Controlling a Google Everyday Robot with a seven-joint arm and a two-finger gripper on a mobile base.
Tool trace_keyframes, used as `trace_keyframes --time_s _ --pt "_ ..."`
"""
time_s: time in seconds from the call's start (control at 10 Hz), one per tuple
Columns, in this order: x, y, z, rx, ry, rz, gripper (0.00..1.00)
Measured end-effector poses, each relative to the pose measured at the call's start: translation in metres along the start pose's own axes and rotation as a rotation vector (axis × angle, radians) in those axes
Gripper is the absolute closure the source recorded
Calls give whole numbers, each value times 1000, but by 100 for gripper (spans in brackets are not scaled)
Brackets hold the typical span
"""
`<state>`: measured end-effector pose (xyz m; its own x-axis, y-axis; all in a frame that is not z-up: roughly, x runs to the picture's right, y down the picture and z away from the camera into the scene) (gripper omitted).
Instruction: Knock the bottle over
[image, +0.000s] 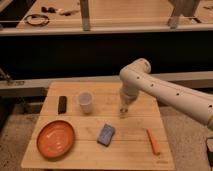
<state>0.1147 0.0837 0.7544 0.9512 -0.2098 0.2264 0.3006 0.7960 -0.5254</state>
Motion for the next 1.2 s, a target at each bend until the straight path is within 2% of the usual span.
trace_keyframes --time_s 1.2 --pt "-6 -2 2 -7 -27 14 95"
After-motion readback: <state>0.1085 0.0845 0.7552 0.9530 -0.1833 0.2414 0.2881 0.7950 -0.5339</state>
